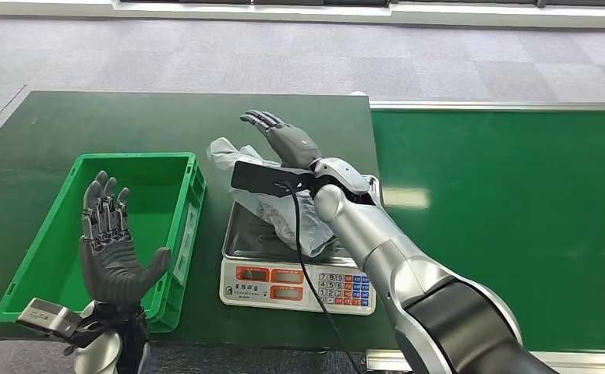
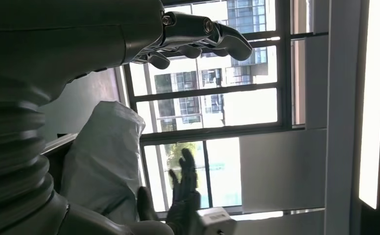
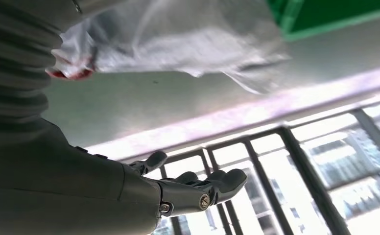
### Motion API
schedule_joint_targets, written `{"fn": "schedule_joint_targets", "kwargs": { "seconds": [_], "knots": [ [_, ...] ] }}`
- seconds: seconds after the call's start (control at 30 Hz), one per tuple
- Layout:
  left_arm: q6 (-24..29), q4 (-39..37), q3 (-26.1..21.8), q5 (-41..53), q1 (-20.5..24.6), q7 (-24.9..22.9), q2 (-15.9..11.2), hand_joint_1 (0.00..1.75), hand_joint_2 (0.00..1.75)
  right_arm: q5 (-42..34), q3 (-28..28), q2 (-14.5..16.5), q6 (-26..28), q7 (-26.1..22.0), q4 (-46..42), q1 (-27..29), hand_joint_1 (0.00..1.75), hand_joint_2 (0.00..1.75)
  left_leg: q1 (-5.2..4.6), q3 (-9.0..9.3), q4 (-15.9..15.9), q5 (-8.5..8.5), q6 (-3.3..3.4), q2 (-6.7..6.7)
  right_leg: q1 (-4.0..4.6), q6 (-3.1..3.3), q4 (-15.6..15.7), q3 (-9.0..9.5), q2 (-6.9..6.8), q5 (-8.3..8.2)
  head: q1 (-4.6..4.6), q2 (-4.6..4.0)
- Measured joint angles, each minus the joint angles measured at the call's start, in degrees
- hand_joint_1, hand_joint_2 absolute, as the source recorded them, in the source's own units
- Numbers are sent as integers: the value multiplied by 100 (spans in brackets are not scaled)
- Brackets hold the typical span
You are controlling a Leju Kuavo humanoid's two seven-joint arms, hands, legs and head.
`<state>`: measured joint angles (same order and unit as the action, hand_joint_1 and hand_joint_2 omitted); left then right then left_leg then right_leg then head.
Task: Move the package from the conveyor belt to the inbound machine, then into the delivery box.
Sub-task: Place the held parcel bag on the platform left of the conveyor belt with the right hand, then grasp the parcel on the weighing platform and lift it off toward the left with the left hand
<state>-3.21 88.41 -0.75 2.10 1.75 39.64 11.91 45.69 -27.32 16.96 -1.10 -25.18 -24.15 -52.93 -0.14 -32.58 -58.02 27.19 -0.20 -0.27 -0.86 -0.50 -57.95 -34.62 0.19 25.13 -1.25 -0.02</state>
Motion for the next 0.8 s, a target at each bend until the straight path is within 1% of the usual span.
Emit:
{"fn": "schedule_joint_targets", "kwargs": {
  "seconds": [0.07,0.23,0.3,0.37,0.43,0.5,0.6,0.63,0.73,0.77,0.8],
  "knots": [
    [79,-28,12,152,83,-78,-2,0,175,-349,110,34,-39,-371,-122,0,0,0,0,1,0,0,0,1,0,1,0,0,1,-1,0,0],
    [173,-136,74,390,268,-214,-13,0,175,-889,397,78,-269,-761,-412,5,0,0,0,5,0,-1,0,3,0,5,0,2,3,-5,0,0],
    [255,-229,151,589,405,-343,-31,0,175,-1288,535,85,-433,-913,-626,31,0,87,-1,6,-2,-2,0,2,0,5,1,2,2,-6,0,0],
    [414,-385,265,906,628,-576,-62,0,175,-1787,675,84,-535,-927,-972,123,0,175,-1,9,-5,-3,0,-2,0,4,2,3,-3,-6,0,0],
    [624,-614,423,1323,931,-896,-113,0,175,-2284,802,42,-526,-731,-1480,322,0,175,-2,10,-6,-3,0,-4,1,4,3,7,-5,-7,-1,0],
    [787,-885,604,1655,1258,-1158,-171,0,175,-2621,891,-68,-473,-470,-2051,591,0,175,-2,11,-7,-3,0,-3,0,3,3,11,-5,-9,-1,0],
    [868,-1212,795,1857,1617,-1351,-239,0,175,-2759,956,-266,-345,-346,-2695,968,0,175,-4,12,-9,-2,0,16,-3,3,4,3,13,-17,-1,0],
    [846,-1317,858,1976,1727,-1466,-262,0,175,-2745,985,-330,-149,-390,-2879,1106,0,175,-5,13,-10,-2,1,21,-3,2,5,1,17,-18,-2,0],
    [635,-1708,1118,2539,2078,-2037,-340,0,175,-2734,1152,-510,932,-740,-3460,1620,0,175,-4,15,-14,-2,1,-11,2,-2,10,13,-12,-11,-1,0],
    [583,-1786,1171,2651,2140,-2155,-355,0,175,-2750,1193,-537,1156,-824,-3564,1723,0,175,-4,15,-14,-2,2,-21,2,-3,11,16,-22,-8,0,0],
    [563,-1819,1191,2699,2163,-2201,-361,0,175,-2762,1212,-546,1234,-856,-3601,1765,0,175,-4,15,-14,-2,2,-24,2,-3,11,18,-25,-8,0,0]
  ]
}}
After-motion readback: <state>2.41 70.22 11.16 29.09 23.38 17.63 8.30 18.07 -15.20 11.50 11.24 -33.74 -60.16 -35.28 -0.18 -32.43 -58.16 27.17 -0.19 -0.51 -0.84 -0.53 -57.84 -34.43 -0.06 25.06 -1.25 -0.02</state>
